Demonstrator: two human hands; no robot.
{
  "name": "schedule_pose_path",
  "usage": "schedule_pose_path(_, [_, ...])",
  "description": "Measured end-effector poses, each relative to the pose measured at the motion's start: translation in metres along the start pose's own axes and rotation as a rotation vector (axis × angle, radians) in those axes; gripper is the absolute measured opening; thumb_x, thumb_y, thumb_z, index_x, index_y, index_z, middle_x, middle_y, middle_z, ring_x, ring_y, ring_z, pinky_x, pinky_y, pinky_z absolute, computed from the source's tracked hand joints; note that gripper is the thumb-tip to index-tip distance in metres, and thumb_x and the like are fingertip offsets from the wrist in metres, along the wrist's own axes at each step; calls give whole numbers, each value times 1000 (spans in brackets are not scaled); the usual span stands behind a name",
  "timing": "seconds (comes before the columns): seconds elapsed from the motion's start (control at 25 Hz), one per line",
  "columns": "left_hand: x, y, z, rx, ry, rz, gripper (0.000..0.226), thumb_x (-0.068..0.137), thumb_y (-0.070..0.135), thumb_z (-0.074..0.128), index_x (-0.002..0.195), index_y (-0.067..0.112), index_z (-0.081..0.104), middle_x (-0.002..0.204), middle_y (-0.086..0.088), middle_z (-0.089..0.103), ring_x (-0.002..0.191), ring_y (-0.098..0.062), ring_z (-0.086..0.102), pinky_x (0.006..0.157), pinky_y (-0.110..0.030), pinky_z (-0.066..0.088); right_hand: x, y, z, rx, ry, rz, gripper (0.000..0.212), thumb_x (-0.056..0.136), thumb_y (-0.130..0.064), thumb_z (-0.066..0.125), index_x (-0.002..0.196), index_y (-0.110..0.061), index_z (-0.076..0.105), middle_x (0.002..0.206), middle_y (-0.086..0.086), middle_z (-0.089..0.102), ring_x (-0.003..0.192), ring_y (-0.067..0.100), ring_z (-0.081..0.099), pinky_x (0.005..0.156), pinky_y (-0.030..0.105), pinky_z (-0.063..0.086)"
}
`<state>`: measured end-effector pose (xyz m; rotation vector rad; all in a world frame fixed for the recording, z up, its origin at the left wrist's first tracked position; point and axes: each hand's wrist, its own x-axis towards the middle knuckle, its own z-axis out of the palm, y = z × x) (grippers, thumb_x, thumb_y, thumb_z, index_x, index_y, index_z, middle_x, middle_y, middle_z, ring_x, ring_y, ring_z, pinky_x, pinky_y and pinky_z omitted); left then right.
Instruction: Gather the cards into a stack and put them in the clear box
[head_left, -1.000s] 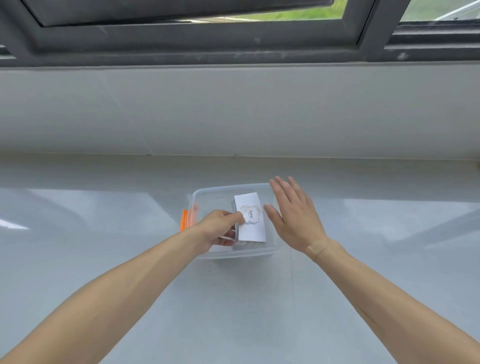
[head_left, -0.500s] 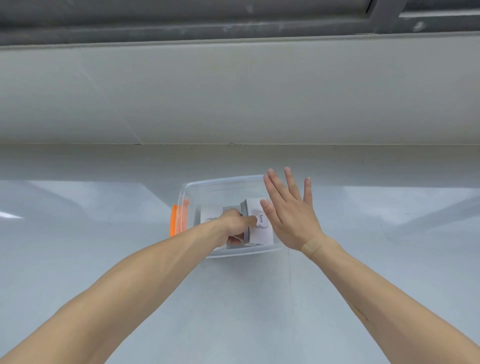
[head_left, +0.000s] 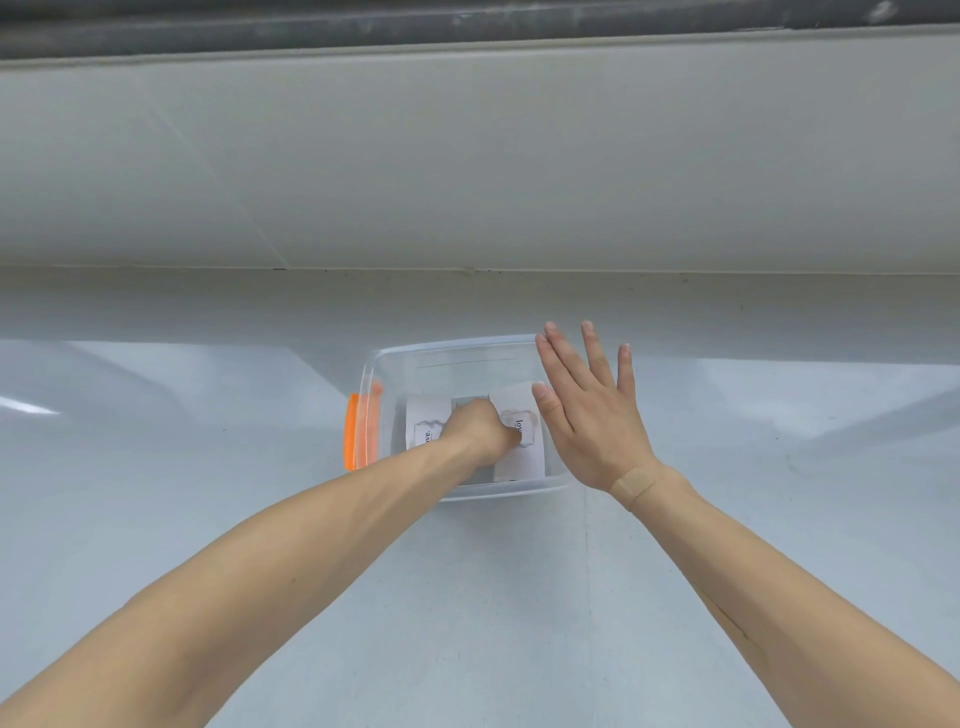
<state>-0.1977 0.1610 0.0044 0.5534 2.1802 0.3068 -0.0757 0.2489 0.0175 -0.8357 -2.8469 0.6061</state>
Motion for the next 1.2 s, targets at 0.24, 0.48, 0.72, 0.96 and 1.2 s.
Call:
schedule_pose_path(0.24, [2,-1,2,-122,-18,-35,22,80,32,69,83,11,63,81,-6,66,81,-26,67,69,-29,49,0,1,0,41,3,12,56,99,-44,7,153,-28,7,161,-17,1,146,14,-17,117,54,-7])
schedule_pose_path(0.48, [3,3,5,-83,-14,-29,25,81,34,69,86,12,59,87,-6,63,86,-26,63,67,-28,44,0,2,5,114,6,28,57,98,-49,4,152,-33,5,160,-21,-2,145,11,-18,117,53,-10])
schedule_pose_path(0.72, [4,2,7,-7,-4,-1,33,83,33,68,104,8,64,105,-9,70,99,-28,65,79,-32,51,0,3,7,159,-13,48,56,96,-54,5,150,-39,1,156,-28,-8,145,8,-17,116,53,-11])
schedule_pose_path(0.96, [-7,11,-6,76,-67,-38,30,80,39,67,81,12,53,69,-1,53,67,-21,55,55,-26,37,3,3,1,171,-112,72,56,98,-53,17,151,-38,3,159,-23,-4,147,15,-10,118,53,5])
schedule_pose_path(1.2, [-26,4,-31,-91,-37,-24,42,80,43,67,99,7,58,78,-7,55,63,-23,51,63,-28,40,3,-11,-24,120,-72,99,51,98,-50,35,145,-30,33,160,-10,16,148,17,0,116,50,16])
